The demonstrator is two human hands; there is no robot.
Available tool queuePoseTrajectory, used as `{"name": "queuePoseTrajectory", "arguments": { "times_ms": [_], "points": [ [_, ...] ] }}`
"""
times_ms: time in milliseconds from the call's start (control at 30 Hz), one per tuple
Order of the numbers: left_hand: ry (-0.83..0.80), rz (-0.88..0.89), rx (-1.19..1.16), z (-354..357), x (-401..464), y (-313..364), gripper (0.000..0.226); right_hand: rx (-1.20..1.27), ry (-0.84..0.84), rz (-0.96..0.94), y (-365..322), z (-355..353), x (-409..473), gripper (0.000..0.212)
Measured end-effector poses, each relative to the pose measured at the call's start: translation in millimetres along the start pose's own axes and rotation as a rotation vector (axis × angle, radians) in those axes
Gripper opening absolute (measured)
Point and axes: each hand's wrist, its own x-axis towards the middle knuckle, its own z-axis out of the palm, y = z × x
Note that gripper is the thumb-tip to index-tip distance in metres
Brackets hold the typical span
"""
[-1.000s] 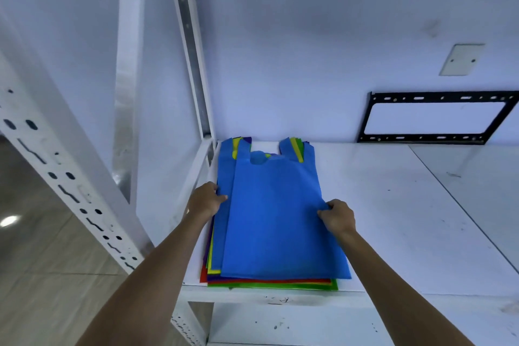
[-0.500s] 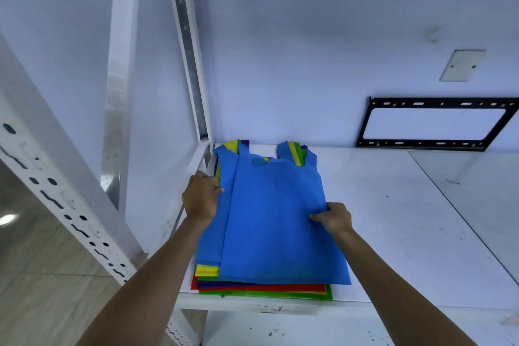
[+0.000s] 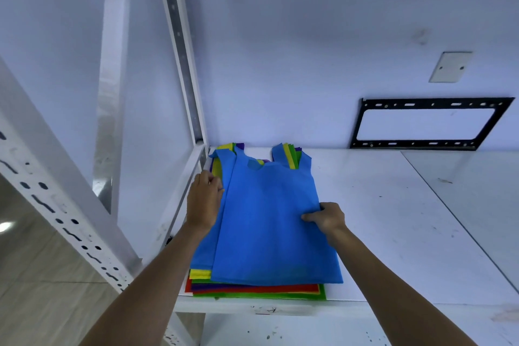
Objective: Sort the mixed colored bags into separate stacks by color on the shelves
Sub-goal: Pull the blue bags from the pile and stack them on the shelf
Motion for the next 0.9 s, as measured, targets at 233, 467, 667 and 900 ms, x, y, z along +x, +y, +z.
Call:
{"name": "queuePoseTrajectory", "arguments": {
  "times_ms": [233,467,667,900],
  "points": [
    [-0.401,-0.476,-0.361,8,10,12,0.045,0.006,-0.055,0.019,1,10,-5,0.037],
    [-0.436,-0.439,-0.273,10,21,-3,0.044,-0.138,0.02,-0.039,2,15,-6,0.036],
    [-0.397,-0.416,-0.352,-3,27,-9,0.03,-0.148,0.005,0.004,0,6,0,0.019],
    [-0.179,-0.18,0.023,-8,13,6,0.022,-0.172,0.05,-0.055,-10,11,-3,0.036]
  ]
}}
